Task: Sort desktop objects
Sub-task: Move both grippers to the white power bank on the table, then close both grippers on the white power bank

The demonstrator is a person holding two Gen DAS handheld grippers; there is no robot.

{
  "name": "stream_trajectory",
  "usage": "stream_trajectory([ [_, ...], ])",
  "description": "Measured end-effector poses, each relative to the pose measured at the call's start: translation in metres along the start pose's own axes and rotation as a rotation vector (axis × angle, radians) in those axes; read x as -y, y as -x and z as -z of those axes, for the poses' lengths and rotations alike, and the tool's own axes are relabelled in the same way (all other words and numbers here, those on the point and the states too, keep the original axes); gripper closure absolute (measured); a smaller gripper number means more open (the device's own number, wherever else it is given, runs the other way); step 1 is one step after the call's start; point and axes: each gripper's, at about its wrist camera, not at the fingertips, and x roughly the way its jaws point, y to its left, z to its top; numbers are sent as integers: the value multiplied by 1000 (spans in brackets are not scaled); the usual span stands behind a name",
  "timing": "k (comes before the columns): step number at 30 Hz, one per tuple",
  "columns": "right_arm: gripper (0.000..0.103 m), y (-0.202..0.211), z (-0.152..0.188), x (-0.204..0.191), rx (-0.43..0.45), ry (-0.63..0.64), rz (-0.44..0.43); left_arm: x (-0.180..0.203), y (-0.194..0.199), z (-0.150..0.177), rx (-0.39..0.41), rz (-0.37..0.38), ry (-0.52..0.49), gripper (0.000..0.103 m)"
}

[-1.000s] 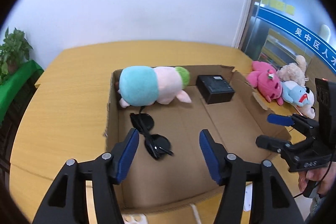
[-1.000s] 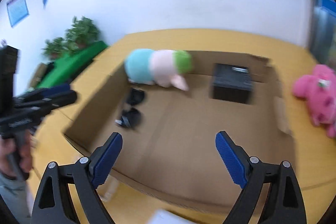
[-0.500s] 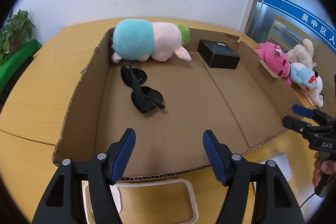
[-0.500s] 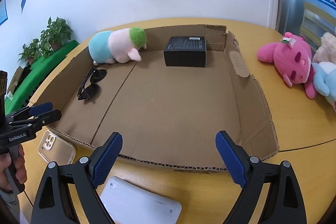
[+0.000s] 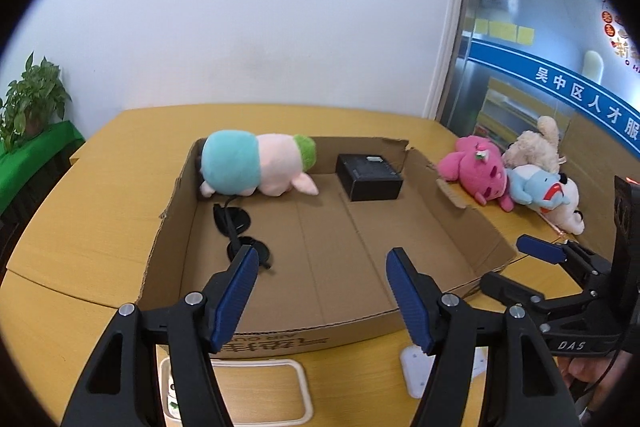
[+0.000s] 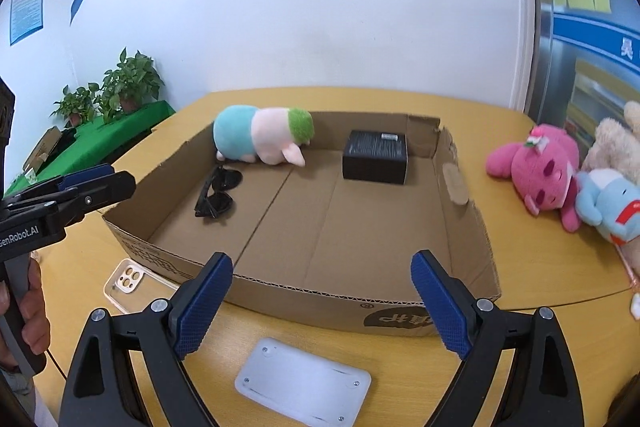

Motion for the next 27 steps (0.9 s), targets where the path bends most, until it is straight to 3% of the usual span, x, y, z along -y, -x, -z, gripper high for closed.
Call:
stream_trajectory([
  [3,10,7,2,1,3,6,4,8,5,0,7,27,5,31],
  [7,10,9,16,13,-32,-22,-33,19,-2,10,-41,87,10,30],
  [15,10,-14,85,45,-270,-80,-229,36,-33,53,-224,224,8,30],
  [24,10,-50,112,30,-375,-29,-235,44,-101,105,-487,371,110,31],
  [27,10,-52,113,20,-363,28,-224,46,-108,112,-480,387,116,33],
])
